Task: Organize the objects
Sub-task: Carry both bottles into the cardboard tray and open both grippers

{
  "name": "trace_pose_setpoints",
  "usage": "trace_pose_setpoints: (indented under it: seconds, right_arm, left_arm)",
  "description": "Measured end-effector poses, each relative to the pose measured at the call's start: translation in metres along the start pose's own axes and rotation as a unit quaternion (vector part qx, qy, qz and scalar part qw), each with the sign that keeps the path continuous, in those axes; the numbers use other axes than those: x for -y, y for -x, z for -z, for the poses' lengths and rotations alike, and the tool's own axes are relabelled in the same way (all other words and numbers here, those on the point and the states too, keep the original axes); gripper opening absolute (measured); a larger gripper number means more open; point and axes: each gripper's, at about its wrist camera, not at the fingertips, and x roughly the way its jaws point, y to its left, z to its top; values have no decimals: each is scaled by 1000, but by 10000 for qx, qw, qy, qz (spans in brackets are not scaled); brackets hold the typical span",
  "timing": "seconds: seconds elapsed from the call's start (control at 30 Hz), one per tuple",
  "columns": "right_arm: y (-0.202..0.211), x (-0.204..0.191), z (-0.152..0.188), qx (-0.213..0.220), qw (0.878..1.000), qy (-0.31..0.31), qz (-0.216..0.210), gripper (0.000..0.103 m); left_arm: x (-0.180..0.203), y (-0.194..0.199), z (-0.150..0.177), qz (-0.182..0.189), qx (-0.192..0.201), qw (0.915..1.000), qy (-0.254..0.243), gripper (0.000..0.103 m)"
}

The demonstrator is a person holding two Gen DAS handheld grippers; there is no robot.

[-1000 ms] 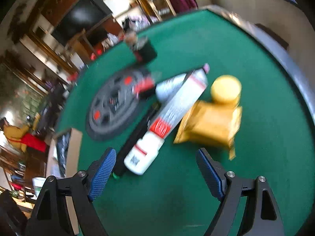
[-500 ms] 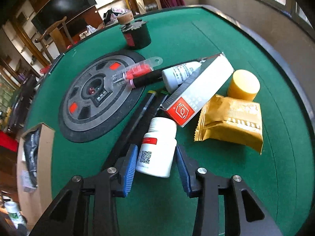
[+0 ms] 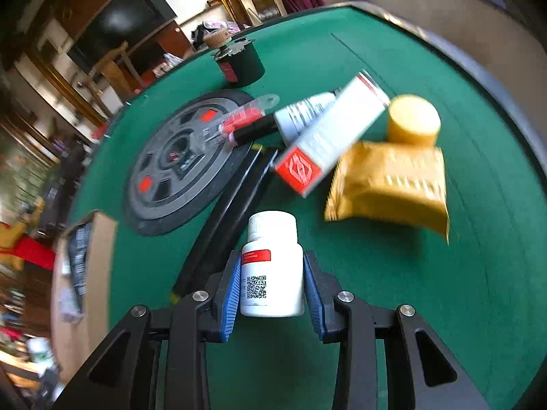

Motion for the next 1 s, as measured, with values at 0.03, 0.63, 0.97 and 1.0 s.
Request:
trace_pose_setpoints:
  seconds: [0.03,0.63,0.97,1.0]
  right_arm:
    - [5,5,4,-39,9997,-91,-208,37]
    - [19,-117,39,-711,9679,601,-2335,38]
    - [-21,-231,77,-1317,9436,1384,-2703,38]
    - [-26,-237,81,-1369,9422,1429,-2703,38]
  left_arm:
    - [0,3,-1,-42,39,10000,-26,33]
    - [-90,37,-39,-1078,213,9939,-16,33]
    - [-105,-3,-69,-1063,-44,9938,-317,33]
    - [-100,-10,-70,-1017,-84,9939,-418,33]
